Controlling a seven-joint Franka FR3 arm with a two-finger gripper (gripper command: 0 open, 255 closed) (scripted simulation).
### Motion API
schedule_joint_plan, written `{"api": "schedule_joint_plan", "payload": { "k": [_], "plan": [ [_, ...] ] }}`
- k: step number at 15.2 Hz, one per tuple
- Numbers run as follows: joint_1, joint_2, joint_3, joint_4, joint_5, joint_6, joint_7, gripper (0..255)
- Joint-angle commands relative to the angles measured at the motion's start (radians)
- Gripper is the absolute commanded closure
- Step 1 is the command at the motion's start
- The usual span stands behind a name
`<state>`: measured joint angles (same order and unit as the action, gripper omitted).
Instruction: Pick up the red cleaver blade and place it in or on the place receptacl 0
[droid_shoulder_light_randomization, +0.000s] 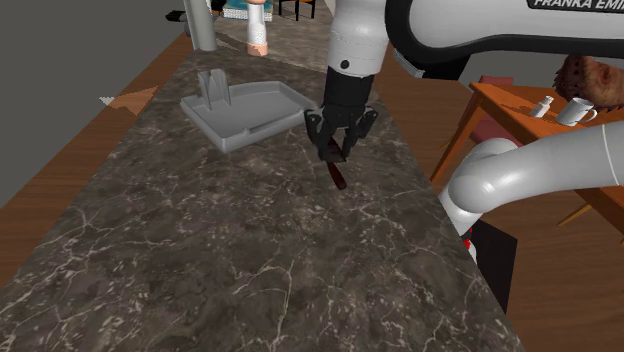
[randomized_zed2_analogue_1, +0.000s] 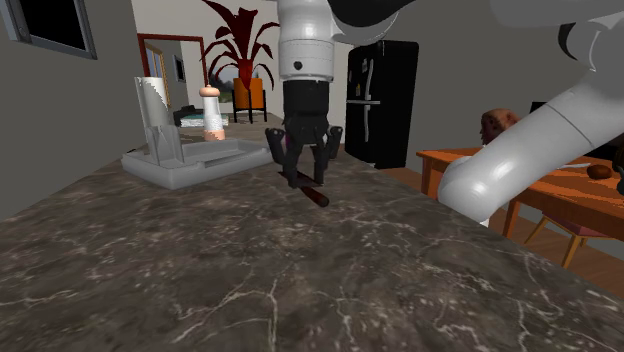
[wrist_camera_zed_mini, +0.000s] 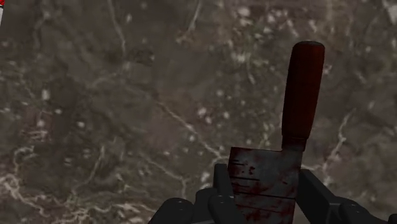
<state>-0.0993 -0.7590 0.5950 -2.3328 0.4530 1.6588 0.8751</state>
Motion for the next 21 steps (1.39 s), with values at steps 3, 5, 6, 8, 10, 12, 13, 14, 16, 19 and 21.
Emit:
{"api": "schedule_joint_plan", "payload": {
  "k": [3,5,6,8,10,12,13,14,16,19,21],
  "plan": [
    [-0.006,0.009,-0.013,0.051,-0.013,-0.043,0.007,255],
    [-0.009,0.014,-0.020,0.079,-0.020,-0.067,0.011,255],
    [-0.010,0.017,-0.024,0.094,-0.023,-0.079,0.013,255],
    [-0.014,0.023,-0.031,0.123,-0.030,-0.103,0.017,255],
    [-0.017,0.030,-0.037,0.154,-0.036,-0.126,0.021,255],
    [-0.020,0.038,-0.042,0.185,-0.043,-0.150,0.025,255],
    [-0.022,0.042,-0.045,0.200,-0.046,-0.161,0.027,255],
    [-0.023,0.047,-0.048,0.216,-0.049,-0.173,0.030,255],
    [-0.021,0.041,-0.044,0.197,-0.045,-0.158,0.027,0],
    [-0.021,-0.134,-0.081,-0.028,0.040,0.000,0.087,0],
    [-0.021,-0.141,-0.076,-0.049,0.049,0.017,0.087,0]
  ]
}}
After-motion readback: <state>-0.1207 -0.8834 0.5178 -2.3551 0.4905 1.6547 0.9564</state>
